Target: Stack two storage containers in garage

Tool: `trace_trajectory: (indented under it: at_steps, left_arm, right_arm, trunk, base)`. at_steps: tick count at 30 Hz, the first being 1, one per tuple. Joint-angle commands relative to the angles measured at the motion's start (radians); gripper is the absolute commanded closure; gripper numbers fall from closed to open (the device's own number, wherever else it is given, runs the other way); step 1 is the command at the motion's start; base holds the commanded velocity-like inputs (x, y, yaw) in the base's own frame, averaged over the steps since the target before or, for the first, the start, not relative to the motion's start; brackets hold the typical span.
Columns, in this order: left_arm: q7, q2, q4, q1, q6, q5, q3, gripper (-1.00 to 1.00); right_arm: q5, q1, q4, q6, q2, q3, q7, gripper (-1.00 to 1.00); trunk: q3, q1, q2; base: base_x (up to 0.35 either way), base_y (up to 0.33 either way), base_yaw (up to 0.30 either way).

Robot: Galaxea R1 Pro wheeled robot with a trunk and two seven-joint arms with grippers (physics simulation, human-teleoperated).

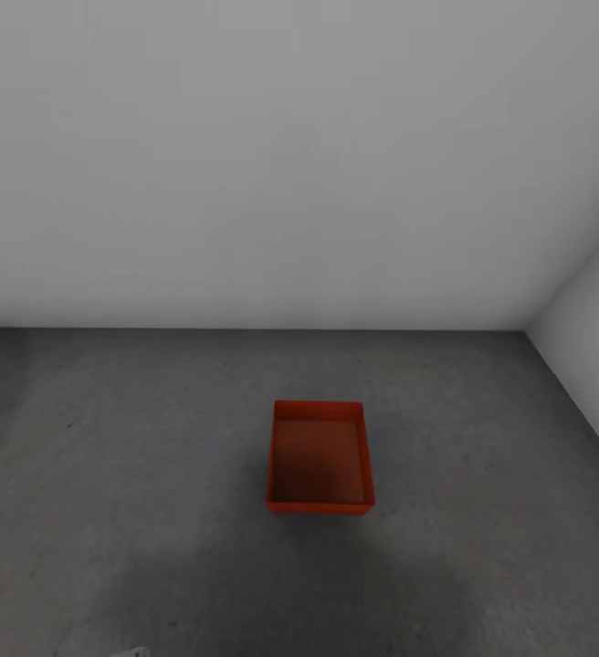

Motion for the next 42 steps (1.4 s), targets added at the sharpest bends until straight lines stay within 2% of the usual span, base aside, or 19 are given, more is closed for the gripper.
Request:
trace_trajectory:
  at_steps: [1, 11, 14, 42]
  left_arm:
    - [0.002, 0.0, 0.0, 0.0, -0.002, 0.009, -0.008, -1.0]
    - [0.002, 0.0, -0.001, 0.0, -0.002, 0.009, -0.008, -1.0]
    - [0.002, 0.0, 0.0, 0.0, -0.002, 0.009, -0.008, -1.0]
    - [0.002, 0.0, 0.0, 0.0, -0.002, 0.009, -0.008, -1.0]
  right_arm:
    - [-0.007, -0.001, 0.003, -0.006, 0.0, 0.008, 0.0, -1.0]
    - [-0.006, 0.011, 0.003, -0.006, 0.001, 0.008, 0.015, -1.0]
    - [-0.01, 0.049, 0.003, -0.008, 0.003, 0.008, 0.014, -1.0]
    - [-0.007, 0.051, 0.003, -0.017, 0.004, 0.008, 0.014, -1.0]
  trunk:
    - [0.001, 0.0, 0.0]
    - [0.017, 0.0, 0.0]
    - [0.022, 0.0, 0.0]
    - [0.067, 0.0, 0.0]
  base:
    - [0.0, 0.0, 0.0]
    - [0.0, 0.0, 0.0]
    - [0.0, 0.0, 0.0]
    - [0.0, 0.0, 0.0]
